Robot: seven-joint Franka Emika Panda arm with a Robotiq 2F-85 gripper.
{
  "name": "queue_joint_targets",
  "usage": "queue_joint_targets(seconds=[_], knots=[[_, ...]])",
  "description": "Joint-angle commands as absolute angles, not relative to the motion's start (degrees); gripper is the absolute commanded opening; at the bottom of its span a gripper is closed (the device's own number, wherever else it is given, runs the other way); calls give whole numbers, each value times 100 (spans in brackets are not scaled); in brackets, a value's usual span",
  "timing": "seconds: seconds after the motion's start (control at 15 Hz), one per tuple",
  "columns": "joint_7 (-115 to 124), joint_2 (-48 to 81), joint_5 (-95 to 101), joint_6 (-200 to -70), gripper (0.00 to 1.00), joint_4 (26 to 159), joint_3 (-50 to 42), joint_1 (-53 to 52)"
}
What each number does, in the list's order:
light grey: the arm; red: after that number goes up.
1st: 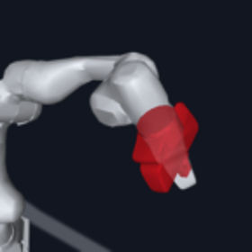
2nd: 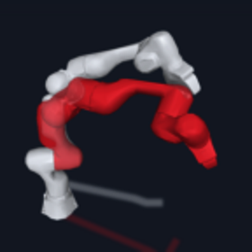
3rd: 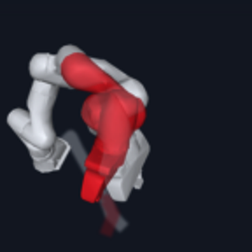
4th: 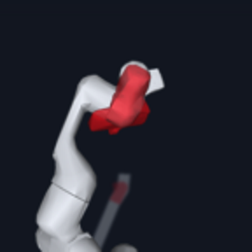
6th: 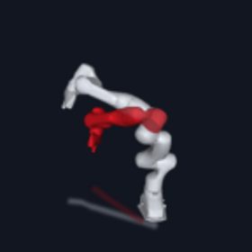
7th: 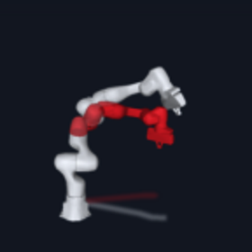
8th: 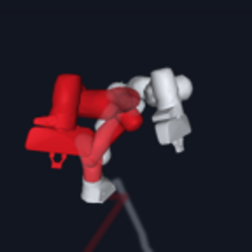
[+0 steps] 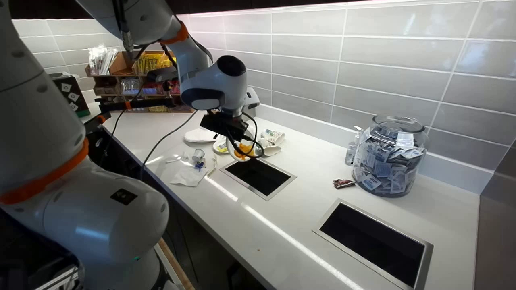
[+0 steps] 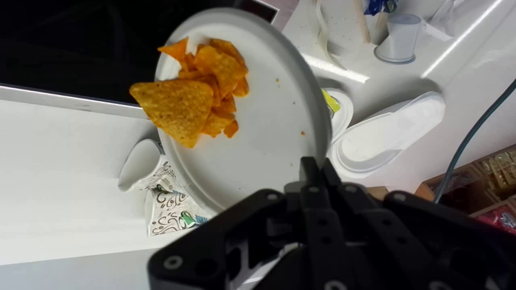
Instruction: Pour the snacks from the white plate into the left trash chute.
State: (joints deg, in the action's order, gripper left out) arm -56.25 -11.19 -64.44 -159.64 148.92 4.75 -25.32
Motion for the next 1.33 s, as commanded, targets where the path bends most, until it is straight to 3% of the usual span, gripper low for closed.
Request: queue_joint_targets(seconds=[0.0, 1.27], knots=[[-6221, -1334, -7025, -15695, 1, 15025, 305, -2596], [-7227, -1348, -7783, -15154, 1, 15042, 49, -2558]])
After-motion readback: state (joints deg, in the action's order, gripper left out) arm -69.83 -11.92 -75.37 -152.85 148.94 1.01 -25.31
